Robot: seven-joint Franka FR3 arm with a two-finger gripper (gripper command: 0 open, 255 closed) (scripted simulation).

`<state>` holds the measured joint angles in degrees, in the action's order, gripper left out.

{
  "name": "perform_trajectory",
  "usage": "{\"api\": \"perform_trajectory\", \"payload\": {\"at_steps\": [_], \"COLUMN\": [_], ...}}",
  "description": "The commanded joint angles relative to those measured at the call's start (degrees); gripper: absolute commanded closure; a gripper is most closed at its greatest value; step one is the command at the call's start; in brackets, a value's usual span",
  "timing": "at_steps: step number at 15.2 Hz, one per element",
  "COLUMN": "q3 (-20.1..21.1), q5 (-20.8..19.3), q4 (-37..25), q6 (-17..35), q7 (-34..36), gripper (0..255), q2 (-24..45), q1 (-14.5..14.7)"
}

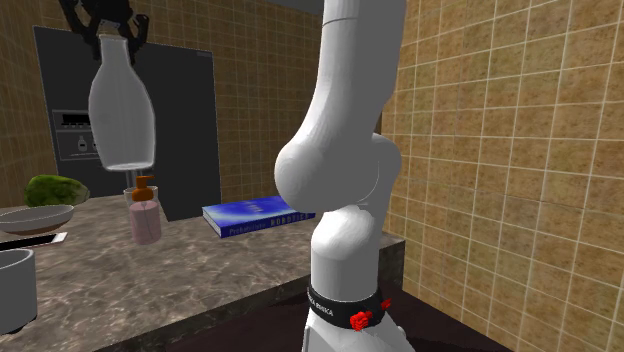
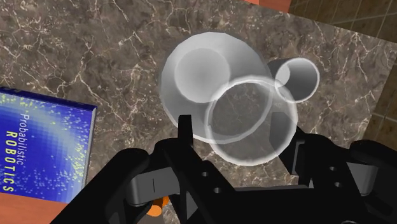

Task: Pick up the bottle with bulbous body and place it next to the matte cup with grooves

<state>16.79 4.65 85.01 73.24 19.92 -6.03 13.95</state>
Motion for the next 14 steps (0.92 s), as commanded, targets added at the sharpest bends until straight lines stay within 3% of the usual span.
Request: {"api": "perform_trajectory", "payload": {"at_steps": [1, 14], "q3": [-0.1, -0.3], "q5": [0.1, 0.9], "q4": [2.4, 16.7], "q6": [1.8, 12.5], "q7": [-0.2, -1.5], "gripper": [255, 255], "q2": [-0.7, -4.3], "q1": [0.0, 0.0]}}
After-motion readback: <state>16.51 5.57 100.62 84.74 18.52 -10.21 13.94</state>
